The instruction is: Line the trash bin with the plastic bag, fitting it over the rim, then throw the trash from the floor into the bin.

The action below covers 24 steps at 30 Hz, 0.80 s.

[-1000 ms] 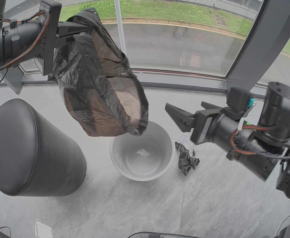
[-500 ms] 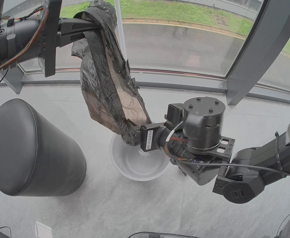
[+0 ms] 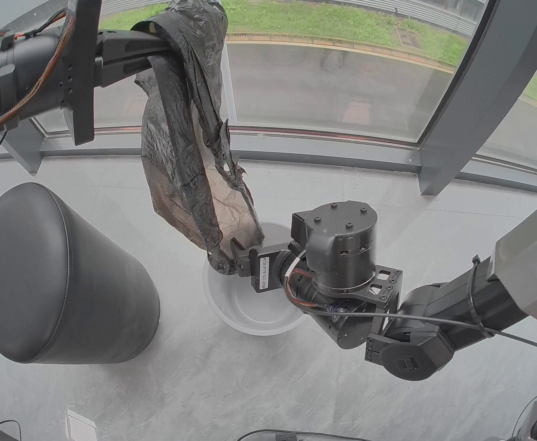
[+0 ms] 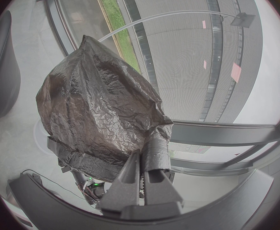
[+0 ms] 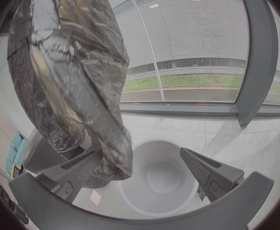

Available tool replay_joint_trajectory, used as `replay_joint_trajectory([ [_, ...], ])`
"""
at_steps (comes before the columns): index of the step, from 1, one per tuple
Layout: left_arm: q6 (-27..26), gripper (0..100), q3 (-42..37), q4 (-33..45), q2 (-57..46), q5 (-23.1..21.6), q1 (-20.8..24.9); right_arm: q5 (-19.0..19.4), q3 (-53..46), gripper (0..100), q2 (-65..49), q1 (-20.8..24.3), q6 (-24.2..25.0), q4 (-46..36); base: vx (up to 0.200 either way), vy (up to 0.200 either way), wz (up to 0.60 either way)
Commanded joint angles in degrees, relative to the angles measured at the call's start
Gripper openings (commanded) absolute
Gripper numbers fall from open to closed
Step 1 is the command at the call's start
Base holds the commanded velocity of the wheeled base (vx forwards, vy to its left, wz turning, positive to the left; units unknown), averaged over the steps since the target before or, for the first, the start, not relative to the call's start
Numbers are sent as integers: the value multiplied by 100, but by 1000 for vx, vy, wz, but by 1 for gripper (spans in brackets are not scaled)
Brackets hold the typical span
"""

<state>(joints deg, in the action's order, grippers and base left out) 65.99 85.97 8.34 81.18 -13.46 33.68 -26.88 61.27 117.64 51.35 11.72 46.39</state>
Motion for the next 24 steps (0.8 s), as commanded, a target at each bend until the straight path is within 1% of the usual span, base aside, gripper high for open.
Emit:
replay_joint_trajectory([
  [1, 2, 0, -89, -25, -102, -8, -2, -1, 113, 100, 233, -19, -3, 2, 0, 0, 0],
  [4, 2, 0, -115, -25, -146, -8, -2, 7, 280, 100, 321, -81, -29, 2, 0, 0, 0],
  [11, 2, 0, -124, 10, -243, -8, 24, -10, 676, 100, 699, -230, -284, 37, 0, 0, 0],
  [24, 2, 0, -124, -8, -234, -8, 24, -10, 781, 100, 919, -248, -275, 37, 0, 0, 0],
])
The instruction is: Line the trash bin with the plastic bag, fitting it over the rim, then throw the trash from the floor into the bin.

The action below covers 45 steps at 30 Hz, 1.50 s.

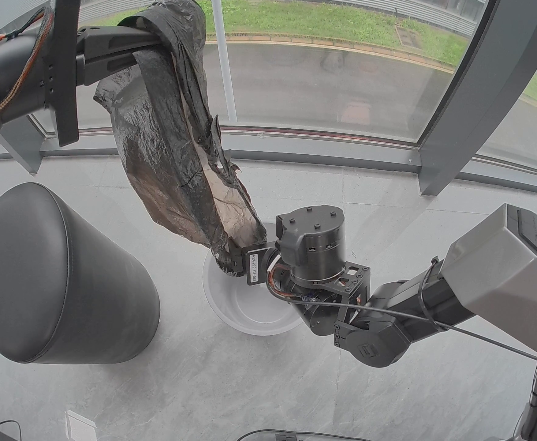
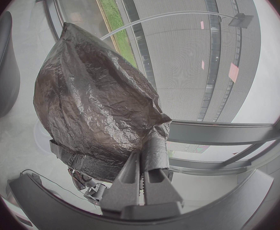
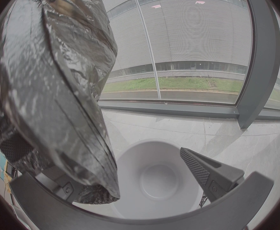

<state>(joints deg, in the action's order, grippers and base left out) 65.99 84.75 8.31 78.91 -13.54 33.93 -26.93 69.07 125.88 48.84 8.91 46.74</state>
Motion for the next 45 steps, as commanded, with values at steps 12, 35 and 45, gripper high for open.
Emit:
replay_joint_trajectory([
  [12, -25, 0, -292, -67, -165, 10, -53, 188, -834, 0, -389, 73, -144, -148, 0, 0, 0],
  [35, -7, 0, -3368, -2976, -332, -2689, -1617, 2262, -1423, 0, -2920, 56, 533, -3057, 0, 0, 0],
  [45, -16, 0, -3790, -3451, -262, -3436, -1573, 3792, -245, 0, -3061, -94, 1930, -5069, 0, 0, 0],
])
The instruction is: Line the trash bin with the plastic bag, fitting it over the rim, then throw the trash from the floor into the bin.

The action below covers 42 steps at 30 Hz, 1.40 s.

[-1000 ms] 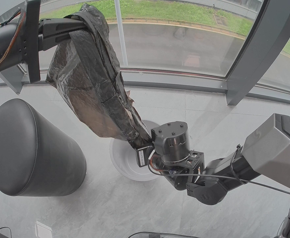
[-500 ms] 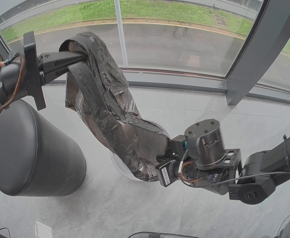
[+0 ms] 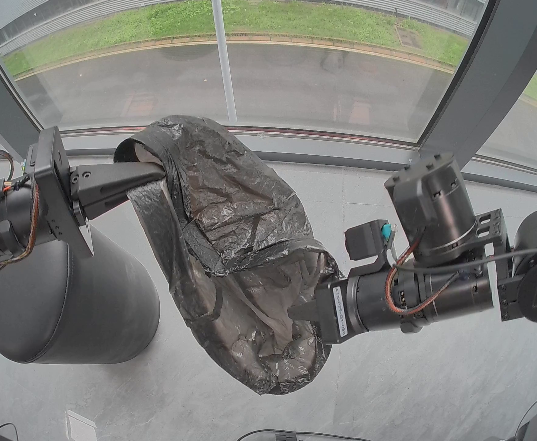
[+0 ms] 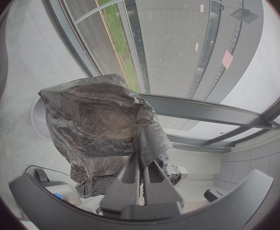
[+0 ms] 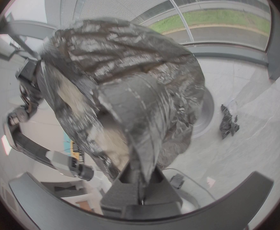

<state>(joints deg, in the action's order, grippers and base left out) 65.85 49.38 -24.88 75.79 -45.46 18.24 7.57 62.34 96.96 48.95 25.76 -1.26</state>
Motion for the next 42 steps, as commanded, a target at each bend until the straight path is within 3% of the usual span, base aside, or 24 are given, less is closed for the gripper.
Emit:
replay_joint_trajectory([
  [1, -2, 0, -254, -131, 50, -244, -4, 342, 428, 0, -169, -104, 245, -270, 0, 0, 0],
  [7, -2, 0, -658, -579, 208, -438, -57, 851, 542, 0, 226, -254, 685, -279, 0, 0, 0],
  [12, 15, 0, -931, -1168, 472, -464, -119, 869, 621, 0, 508, -298, 702, -226, 0, 0, 0],
  [18, 6, 0, -983, -1353, 718, -613, -136, 878, 692, 0, 683, -359, 711, -208, 0, 0, 0],
  [27, 15, 0, -1018, -2029, 1544, -613, -145, 904, 859, 0, 1167, -720, 702, -121, 0, 0, 0],
  [42, 6, 0, -966, -3313, 2836, -640, -620, 887, 955, 0, 2266, -1133, 650, 1136, 0, 0, 0],
])
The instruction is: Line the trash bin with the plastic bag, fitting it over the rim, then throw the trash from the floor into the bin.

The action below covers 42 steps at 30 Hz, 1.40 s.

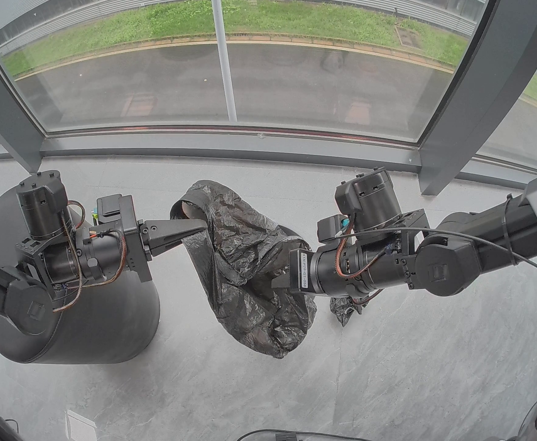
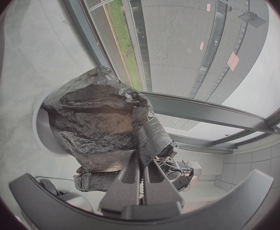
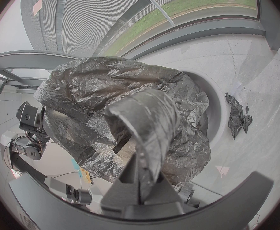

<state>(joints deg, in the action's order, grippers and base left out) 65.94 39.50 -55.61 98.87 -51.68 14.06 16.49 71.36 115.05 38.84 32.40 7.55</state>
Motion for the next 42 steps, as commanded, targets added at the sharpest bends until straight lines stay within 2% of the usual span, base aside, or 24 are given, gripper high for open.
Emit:
replay_joint_trajectory([
  [1, -2, 0, 32, -354, 608, -18, -254, -6, 79, 0, 518, -131, -15, 344, 0, 0, 0],
  [5, -2, 0, 40, -617, 810, -44, -430, -15, 202, 0, 694, -157, -50, 476, 0, 0, 0],
  [11, -2, 0, 23, -907, 968, -422, -667, -59, 589, 0, 1045, -193, -173, 493, 0, 0, 0],
  [19, 7, 0, 67, -1277, 1258, -440, -676, -111, 1029, 0, 1344, -280, -270, 493, 0, 0, 0],
  [22, 7, 0, 199, -1408, 1355, -449, -676, -252, 1248, 0, 1441, -324, -287, 493, 0, 0, 0],
  [29, 15, 0, 436, -1408, 1486, -449, -676, -296, 1415, 0, 1590, -447, -340, 493, 0, 0, 0],
  [32, 15, 0, 559, -1417, 1627, -449, -694, -436, 1600, 0, 1775, -456, -454, 493, 0, 0, 0],
  [37, 15, 0, 533, -1417, 1653, -440, -711, -516, 1609, 0, 1828, -447, -472, 467, 0, 0, 0],
  [42, 24, 0, 269, -1373, 1592, -440, -711, -516, 1178, 0, 1617, -421, -472, 441, 0, 0, 0],
])
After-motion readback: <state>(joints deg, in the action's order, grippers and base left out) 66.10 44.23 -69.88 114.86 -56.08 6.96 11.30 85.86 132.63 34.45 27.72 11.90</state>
